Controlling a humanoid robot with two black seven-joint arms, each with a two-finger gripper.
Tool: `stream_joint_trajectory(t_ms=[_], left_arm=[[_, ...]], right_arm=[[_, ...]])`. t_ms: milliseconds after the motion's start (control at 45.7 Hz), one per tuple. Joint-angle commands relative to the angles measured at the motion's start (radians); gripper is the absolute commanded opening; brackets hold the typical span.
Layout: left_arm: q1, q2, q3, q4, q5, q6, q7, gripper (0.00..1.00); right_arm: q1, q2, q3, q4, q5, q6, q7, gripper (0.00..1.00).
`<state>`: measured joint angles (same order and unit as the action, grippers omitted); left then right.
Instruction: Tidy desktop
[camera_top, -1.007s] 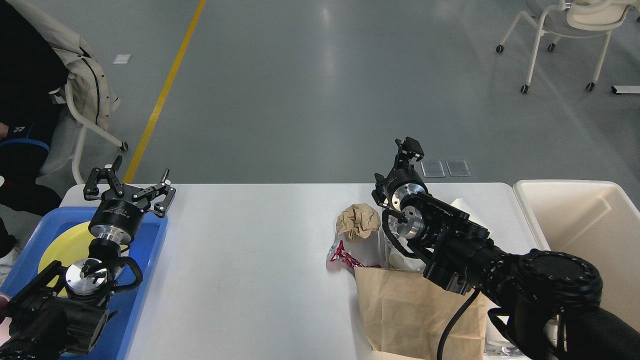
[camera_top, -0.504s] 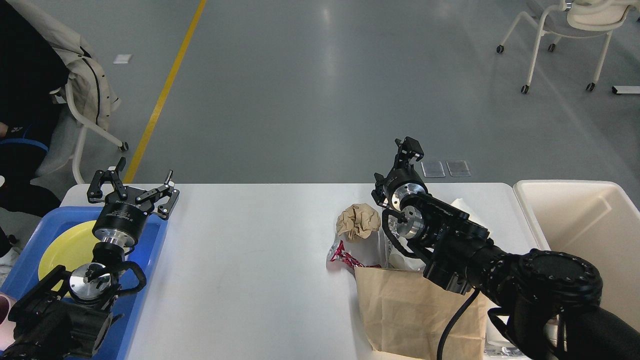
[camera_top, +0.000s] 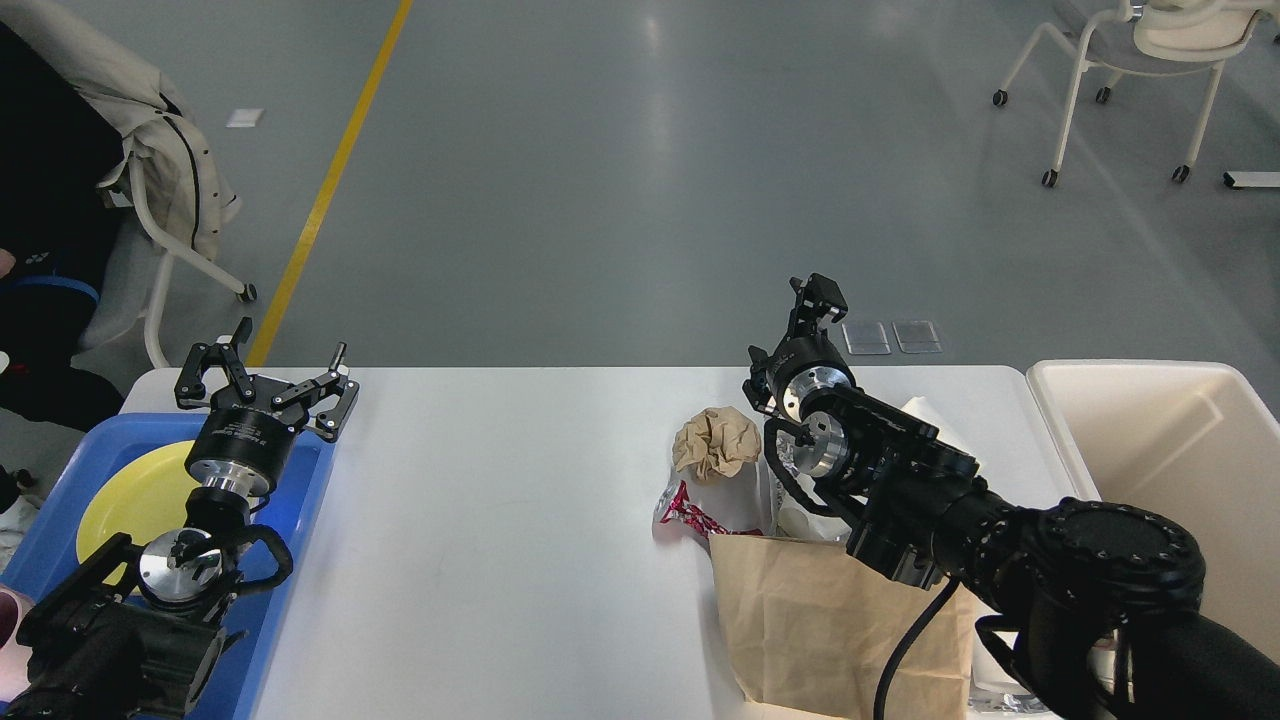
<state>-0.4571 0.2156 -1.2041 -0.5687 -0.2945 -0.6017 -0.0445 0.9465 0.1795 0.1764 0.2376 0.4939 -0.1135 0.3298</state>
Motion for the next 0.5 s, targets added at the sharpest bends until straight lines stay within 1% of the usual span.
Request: stream_joint_trajectory(t_ms=[0,482], left_arm=[[0.000,0.001,0.000,0.000,0.000,-0.001,0.000,0.97],[0.000,-0.001,0.000,0.000,0.000,-0.003,0.000,0.97]], right_arm=[[0.000,0.000,0.000,0.000,0.000,0.000,0.000,1.00],[-0.002,0.000,0.000,0.000,0.000,0.000,0.000,1.00]])
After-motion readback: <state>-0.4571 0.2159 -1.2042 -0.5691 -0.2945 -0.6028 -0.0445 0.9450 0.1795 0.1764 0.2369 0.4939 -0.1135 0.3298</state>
